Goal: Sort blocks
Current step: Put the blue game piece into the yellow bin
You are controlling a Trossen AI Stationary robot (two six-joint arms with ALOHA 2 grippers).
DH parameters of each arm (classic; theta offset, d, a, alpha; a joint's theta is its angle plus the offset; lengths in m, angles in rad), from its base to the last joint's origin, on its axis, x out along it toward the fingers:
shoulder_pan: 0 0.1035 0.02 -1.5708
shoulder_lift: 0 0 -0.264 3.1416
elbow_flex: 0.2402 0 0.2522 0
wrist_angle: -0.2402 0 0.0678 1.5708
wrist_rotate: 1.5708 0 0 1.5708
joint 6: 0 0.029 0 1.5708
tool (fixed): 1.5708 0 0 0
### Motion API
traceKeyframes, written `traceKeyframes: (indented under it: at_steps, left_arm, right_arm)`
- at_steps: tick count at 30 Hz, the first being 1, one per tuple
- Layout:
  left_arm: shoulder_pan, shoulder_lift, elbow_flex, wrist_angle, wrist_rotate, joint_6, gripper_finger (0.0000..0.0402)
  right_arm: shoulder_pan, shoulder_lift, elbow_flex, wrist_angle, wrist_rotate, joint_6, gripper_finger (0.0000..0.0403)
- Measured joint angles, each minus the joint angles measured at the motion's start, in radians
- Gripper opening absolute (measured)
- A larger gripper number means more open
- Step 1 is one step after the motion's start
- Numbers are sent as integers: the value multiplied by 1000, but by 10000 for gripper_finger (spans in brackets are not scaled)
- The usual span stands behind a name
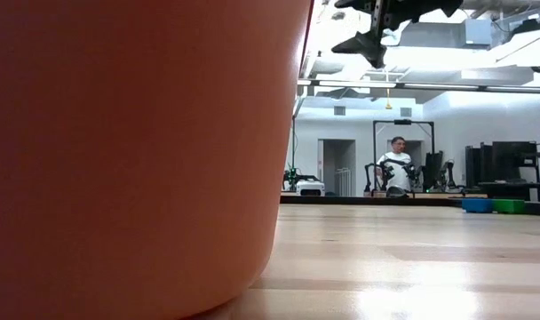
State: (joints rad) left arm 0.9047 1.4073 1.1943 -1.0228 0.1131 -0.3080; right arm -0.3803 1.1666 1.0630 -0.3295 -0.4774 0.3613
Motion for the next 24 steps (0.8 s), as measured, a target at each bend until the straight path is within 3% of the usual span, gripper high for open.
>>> traceKeyframes:
  at_steps: [5,12,15,20,24]
  left_arm:
    - [29,1,-30,-83,-31,46,97]
    - [29,2,-27,-147,28,82,251]
    - [21,1,34,-148,57,72,295]
    - [-81,-1,253,-107,-20,124,297]
    - [-196,-3,380,94,-67,131,282]
  right_arm:
    - [11,0,0,-22,42,-11,345]
    - [-34,0,0,-62,72,-50,345]
    - [-58,-16,-1,-135,100,-57,345]
    - [-117,-55,-2,-227,165,-116,345]
    - [-171,-44,-62,-160,241,-131,345]
